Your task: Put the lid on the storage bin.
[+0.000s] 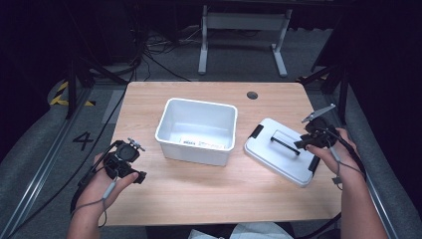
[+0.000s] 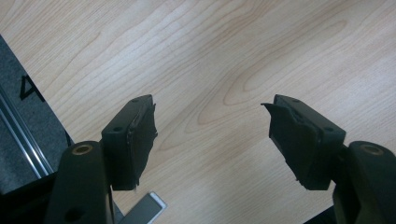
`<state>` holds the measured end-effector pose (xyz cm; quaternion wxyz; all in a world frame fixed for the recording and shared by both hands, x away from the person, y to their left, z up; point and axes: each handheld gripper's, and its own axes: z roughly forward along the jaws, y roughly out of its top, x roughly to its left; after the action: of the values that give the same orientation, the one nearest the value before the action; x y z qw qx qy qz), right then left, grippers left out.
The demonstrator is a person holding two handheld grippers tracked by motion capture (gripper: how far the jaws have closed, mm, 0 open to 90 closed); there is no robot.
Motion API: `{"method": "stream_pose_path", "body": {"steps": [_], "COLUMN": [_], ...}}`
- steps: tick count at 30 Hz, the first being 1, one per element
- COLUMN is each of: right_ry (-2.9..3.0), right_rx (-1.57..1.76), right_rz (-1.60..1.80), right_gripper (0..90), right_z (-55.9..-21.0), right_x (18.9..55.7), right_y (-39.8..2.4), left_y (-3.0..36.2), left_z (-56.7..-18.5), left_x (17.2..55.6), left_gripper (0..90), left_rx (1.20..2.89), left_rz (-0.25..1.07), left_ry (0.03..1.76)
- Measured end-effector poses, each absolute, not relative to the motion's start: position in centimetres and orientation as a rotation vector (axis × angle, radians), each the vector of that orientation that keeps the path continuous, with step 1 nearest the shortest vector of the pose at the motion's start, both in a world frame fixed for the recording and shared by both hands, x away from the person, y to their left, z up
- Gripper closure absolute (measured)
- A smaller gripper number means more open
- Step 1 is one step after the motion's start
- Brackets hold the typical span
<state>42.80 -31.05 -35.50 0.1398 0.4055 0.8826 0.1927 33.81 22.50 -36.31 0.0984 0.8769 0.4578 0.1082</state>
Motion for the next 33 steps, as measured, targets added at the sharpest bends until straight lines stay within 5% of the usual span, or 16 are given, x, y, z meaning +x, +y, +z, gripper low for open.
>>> {"method": "stream_pose_path", "body": {"steps": [25, 33], "right_ry": [2.693, 2.719], "right_rx": [1.086, 1.082], "right_rz": [0.544, 0.465], "right_gripper": [57.2, 63.0], "right_z": [-39.3, -41.2], "right_x": [45.6, 46.4], "right_y": [-28.1, -28.0], "left_y": [22.2, 22.3], "left_z": [-37.0, -37.2], "left_x": [32.7, 32.7], "left_gripper": [30.9, 31.6], "left_rx": [2.632, 2.638], "left_rz": [0.326, 0.312], "left_ry": [1.343, 1.336]}}
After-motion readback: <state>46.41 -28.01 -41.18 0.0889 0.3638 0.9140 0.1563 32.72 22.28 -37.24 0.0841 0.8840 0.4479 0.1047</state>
